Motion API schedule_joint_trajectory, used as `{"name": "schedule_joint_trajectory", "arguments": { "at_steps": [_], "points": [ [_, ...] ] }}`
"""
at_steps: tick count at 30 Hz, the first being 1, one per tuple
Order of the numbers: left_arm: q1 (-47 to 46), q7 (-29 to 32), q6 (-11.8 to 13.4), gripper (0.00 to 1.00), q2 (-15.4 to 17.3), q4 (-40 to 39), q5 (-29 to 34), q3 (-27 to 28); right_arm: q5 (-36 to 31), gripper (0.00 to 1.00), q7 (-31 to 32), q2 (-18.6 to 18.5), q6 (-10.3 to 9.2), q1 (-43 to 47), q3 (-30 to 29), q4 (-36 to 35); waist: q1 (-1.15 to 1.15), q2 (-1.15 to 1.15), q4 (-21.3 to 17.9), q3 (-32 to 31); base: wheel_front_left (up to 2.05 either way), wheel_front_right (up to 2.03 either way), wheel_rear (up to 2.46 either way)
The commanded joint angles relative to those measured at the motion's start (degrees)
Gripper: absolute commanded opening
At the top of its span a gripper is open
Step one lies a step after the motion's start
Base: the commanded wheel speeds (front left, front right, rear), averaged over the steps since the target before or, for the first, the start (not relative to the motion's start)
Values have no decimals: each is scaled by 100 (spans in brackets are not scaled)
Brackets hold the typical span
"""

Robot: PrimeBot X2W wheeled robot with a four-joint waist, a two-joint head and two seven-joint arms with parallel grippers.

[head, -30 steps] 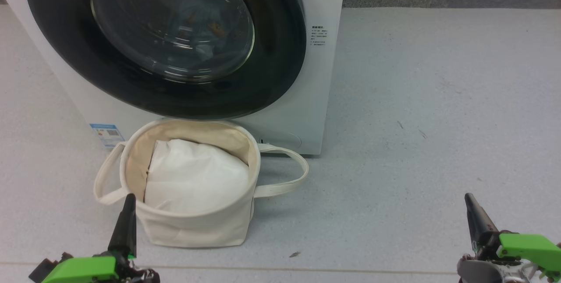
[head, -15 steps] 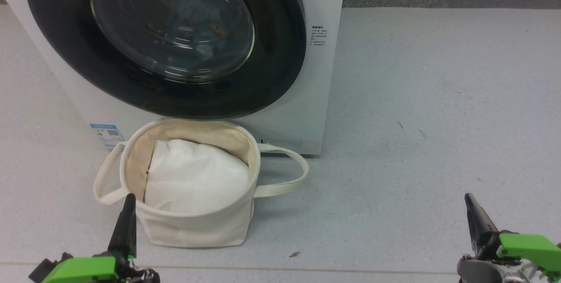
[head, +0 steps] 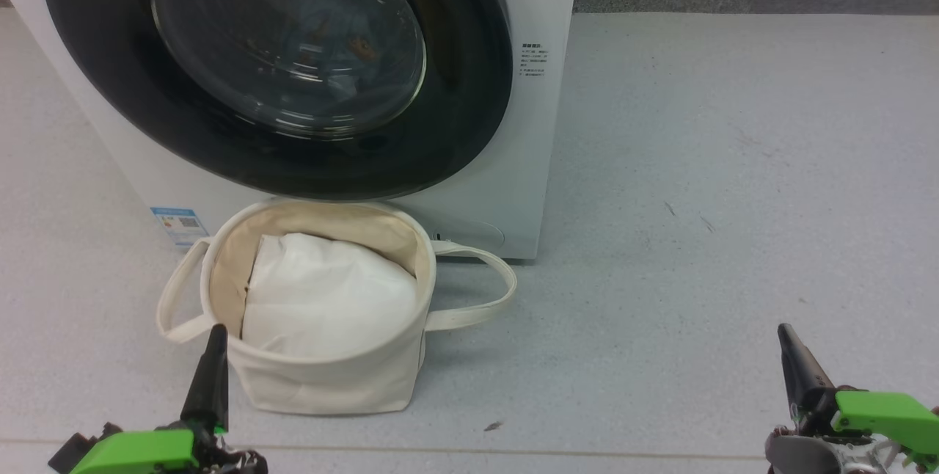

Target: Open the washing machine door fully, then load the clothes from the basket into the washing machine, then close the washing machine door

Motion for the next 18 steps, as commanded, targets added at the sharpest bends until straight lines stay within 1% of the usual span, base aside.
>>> {"name": "schedule_joint_trajectory", "arguments": {
  "at_steps": [1, 18],
  "points": [
    [-148, 46, -39, 0, 28, -236, -22, 194, 32, 0, 44, -25, 0, -284, 119, -211, 0, 0, 0, 0, 0, 0, 0],
    [-148, 46, -39, 0, 28, -236, -22, 194, 32, 0, 44, -25, 0, -284, 119, -211, 0, 0, 0, 0, 0, 0, 0]
  ]
}}
